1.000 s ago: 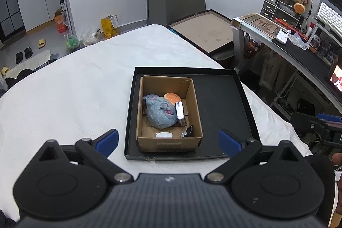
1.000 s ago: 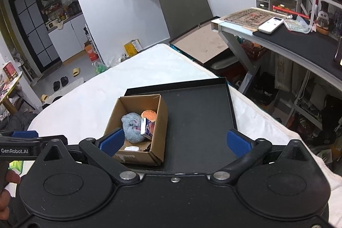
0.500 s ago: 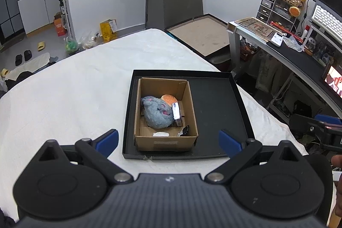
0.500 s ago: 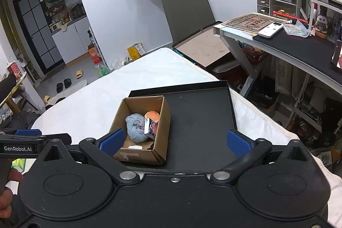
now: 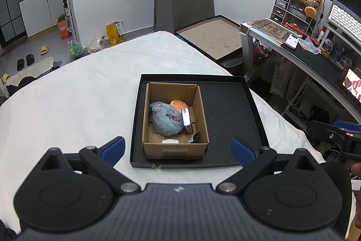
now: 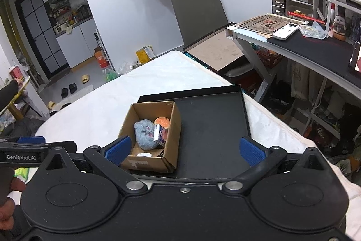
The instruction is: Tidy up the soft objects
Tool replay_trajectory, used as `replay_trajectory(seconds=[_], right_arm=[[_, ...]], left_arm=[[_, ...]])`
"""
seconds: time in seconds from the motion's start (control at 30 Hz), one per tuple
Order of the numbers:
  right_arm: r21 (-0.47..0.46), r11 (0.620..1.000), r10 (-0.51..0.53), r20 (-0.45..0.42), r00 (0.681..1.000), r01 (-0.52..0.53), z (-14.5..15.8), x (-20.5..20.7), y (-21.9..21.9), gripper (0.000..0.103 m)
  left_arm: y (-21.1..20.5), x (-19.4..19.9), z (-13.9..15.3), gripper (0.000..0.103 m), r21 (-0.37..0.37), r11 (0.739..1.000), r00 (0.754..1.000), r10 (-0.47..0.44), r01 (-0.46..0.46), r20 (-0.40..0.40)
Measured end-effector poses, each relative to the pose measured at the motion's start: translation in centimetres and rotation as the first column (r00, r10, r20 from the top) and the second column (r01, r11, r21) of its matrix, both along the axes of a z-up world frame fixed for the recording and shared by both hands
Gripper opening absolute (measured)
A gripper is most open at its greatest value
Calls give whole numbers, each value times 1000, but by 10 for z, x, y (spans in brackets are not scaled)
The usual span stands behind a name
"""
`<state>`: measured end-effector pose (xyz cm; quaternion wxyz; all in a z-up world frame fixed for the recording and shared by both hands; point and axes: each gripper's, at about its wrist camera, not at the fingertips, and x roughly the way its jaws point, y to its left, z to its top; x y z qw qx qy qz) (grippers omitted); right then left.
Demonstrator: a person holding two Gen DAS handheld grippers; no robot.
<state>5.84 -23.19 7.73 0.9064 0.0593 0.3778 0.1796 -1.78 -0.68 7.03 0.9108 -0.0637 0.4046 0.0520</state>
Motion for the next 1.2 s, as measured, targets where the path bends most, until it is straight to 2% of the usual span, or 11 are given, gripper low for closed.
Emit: replay_trajectory(seconds=[1.2], right_arm=[[-11,1000,-1,-1,1000,1,-1,-1,0,103]], left_arm=[[-2,-2,0,99,0,1000,1000,-1,1,1]])
